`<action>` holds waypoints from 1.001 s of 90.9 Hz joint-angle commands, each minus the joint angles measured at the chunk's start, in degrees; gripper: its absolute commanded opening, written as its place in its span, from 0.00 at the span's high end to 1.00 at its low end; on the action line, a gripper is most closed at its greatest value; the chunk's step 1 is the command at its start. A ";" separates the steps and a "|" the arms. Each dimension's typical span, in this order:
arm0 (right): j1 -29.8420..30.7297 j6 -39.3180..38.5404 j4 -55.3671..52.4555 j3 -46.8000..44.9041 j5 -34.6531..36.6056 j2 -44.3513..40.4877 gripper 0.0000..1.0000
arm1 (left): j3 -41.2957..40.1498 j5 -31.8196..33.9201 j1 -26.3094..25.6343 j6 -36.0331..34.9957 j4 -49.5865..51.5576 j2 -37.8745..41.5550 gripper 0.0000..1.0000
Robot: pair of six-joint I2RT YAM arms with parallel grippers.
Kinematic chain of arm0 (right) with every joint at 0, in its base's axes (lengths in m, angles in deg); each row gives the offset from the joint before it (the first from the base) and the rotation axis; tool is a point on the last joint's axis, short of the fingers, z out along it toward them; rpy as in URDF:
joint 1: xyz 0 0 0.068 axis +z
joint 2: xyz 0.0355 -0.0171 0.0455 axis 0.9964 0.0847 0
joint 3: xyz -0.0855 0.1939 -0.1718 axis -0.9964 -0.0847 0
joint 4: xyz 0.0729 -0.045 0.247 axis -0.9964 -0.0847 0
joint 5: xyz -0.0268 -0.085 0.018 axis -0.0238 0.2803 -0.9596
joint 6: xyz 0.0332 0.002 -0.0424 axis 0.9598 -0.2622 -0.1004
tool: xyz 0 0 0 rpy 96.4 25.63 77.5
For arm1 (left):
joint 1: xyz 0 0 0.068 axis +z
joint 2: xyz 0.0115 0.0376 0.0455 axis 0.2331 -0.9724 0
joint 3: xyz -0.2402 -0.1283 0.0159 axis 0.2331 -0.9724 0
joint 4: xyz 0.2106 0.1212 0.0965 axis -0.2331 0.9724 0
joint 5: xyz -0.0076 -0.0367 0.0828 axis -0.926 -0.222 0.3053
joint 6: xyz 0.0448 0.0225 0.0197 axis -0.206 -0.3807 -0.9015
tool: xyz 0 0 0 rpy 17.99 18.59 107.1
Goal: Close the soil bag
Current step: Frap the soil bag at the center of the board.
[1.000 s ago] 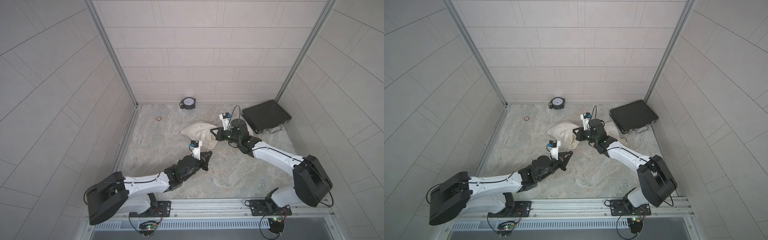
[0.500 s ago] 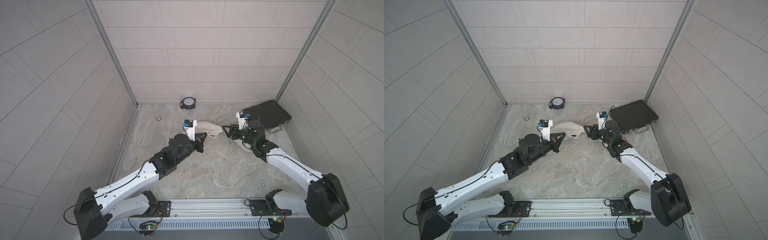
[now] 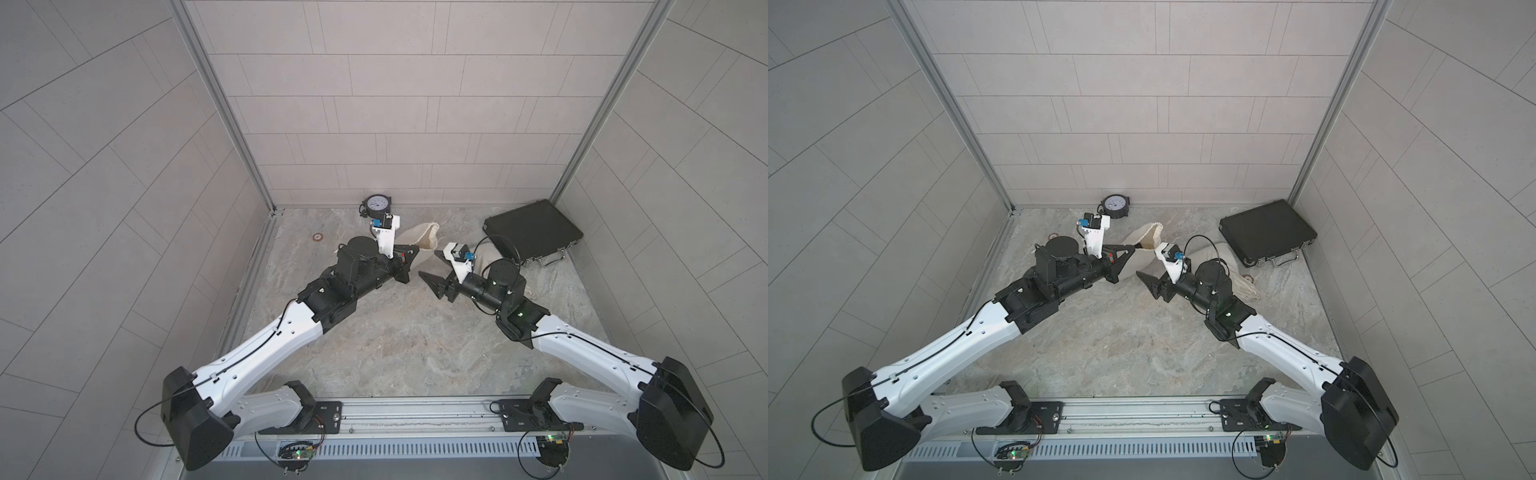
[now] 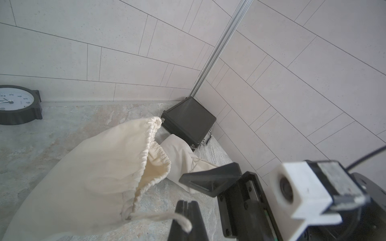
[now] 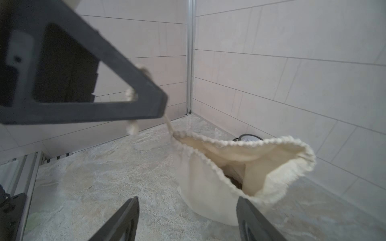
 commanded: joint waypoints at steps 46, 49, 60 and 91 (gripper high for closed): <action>1.93 -4.54 16.73 6.85 -2.07 9.19 0.50 | 3.65 -4.26 0.66 0.32 -2.21 0.07 1.00; 1.91 -4.30 17.07 7.36 -2.15 10.20 0.52 | 3.69 -4.22 0.62 0.31 -2.20 0.13 1.00; 1.93 -3.19 17.93 8.31 0.43 12.96 0.62 | 3.76 -3.62 0.74 0.34 -2.10 1.14 1.00; -1.41 -2.05 18.12 7.94 6.61 17.95 0.82 | 5.83 -3.76 3.24 -0.93 0.21 7.65 1.00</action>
